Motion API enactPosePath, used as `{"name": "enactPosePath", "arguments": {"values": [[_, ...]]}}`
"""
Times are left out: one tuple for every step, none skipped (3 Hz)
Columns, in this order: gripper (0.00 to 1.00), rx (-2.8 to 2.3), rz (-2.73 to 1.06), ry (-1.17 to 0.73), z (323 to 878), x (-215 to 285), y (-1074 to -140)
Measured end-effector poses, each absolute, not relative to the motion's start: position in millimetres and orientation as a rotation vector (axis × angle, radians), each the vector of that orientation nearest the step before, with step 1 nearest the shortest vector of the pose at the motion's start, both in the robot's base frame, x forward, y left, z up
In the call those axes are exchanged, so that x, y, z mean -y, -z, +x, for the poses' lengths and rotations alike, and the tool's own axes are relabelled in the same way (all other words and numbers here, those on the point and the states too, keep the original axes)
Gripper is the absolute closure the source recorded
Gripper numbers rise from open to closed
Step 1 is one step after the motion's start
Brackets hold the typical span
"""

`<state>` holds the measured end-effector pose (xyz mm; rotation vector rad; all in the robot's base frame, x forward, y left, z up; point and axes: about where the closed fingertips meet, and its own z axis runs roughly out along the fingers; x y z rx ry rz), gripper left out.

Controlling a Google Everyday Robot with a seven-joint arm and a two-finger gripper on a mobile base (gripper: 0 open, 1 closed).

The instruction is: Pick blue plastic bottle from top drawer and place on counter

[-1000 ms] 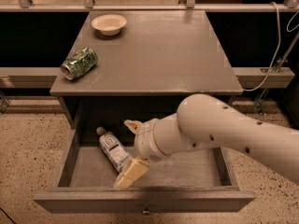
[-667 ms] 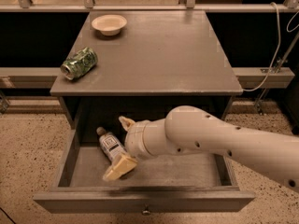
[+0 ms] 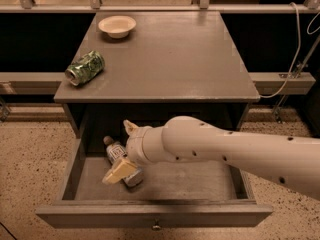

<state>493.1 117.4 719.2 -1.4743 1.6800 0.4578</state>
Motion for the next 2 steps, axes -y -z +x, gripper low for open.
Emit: {"name": "enactPosePath", "arguments": {"values": [[0.00,-1.759,-1.456,-0.491,492.2,-127.5,-689.1],[0.00,-1.825,-1.445,-0.499,489.2,-130.5,-665.8]]}}
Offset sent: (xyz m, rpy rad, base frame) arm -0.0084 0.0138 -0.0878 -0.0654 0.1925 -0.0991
